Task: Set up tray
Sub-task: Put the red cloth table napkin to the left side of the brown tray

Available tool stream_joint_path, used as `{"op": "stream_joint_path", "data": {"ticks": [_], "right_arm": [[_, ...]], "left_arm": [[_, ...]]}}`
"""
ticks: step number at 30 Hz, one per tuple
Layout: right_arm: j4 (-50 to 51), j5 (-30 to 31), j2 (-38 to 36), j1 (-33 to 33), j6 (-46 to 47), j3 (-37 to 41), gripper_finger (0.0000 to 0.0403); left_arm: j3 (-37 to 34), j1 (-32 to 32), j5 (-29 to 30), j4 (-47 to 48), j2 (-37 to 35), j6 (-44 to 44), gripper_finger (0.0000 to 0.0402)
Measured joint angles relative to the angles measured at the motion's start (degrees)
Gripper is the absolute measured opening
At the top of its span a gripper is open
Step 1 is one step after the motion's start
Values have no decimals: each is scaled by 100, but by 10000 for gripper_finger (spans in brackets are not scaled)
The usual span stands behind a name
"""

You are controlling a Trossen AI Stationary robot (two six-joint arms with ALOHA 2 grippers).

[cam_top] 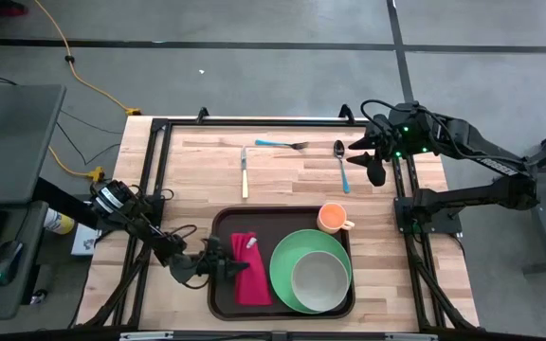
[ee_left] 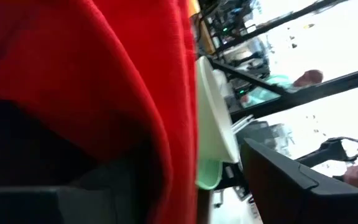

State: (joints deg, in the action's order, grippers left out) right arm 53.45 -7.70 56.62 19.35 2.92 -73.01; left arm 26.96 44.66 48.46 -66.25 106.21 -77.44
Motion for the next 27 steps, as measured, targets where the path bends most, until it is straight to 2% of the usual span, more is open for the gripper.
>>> {"op": "stream_joint_path", "data": {"ticks": [7, 14, 27], "right_arm": [[0, 0, 0, 0, 0, 0, 169], [-18, 2, 0, 0, 0, 0, 169], [-75, 0, 0, -2, -44, 0, 169]], "left_arm": [[0, -2, -14, 132, -5, -83, 276], [-2, -4, -118, 359, -408, -16, 276], [-7, -4, -596, 3470, -1751, -541, 276]]}}
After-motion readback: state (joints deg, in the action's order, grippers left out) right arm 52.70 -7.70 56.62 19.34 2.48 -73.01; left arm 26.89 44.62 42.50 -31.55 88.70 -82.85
